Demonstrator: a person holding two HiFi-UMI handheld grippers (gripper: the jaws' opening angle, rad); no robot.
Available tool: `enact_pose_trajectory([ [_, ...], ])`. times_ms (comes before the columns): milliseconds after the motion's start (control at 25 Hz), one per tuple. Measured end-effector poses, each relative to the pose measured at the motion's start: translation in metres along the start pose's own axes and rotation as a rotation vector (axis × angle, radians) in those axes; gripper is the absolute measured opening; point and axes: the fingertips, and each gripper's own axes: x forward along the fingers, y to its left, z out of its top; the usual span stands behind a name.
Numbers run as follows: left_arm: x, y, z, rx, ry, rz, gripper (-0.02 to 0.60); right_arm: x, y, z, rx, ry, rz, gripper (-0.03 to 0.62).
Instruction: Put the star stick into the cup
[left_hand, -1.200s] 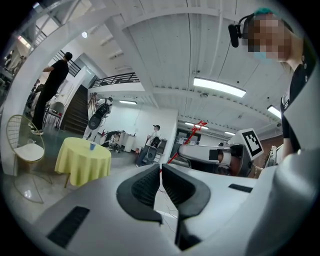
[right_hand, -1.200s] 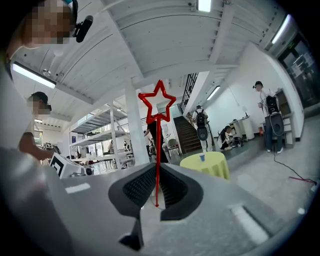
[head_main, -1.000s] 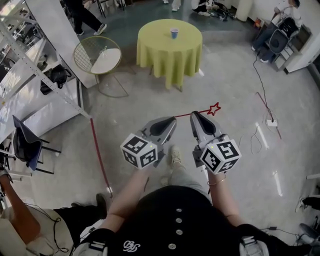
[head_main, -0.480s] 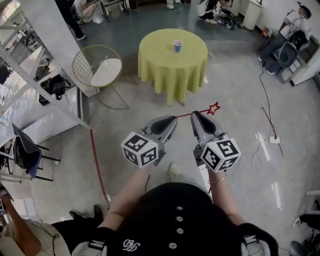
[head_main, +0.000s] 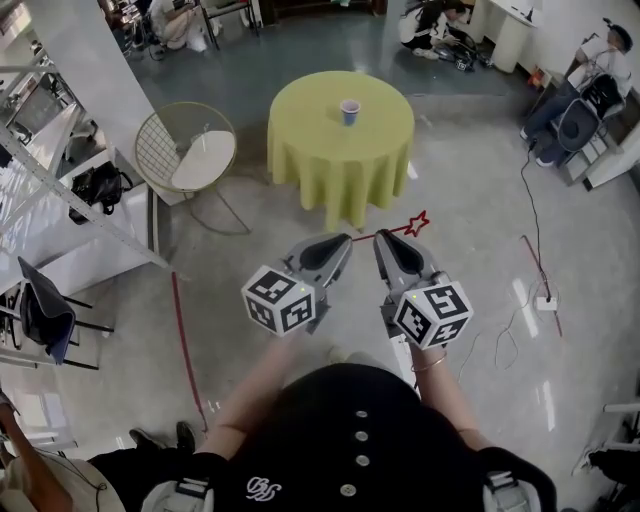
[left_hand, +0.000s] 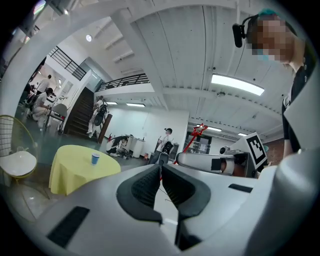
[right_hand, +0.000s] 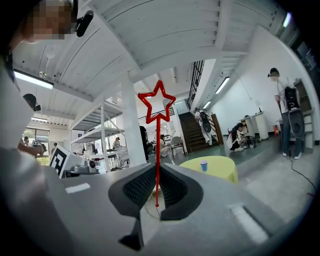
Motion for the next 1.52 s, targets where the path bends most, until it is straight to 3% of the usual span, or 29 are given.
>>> enact_pose_trajectory([
  [720,0.052,0.057,0.004,-0.037,0.038,-0.015,0.021,0.052,-0.054,0.005,0.036,-0.004,-0.044,0.017],
  [1520,0.120,0.192,0.059,-0.038,0.070,-0.091,0.021,0.200,-0.113,0.035,0.046,-0.010,-0.121,0.017],
])
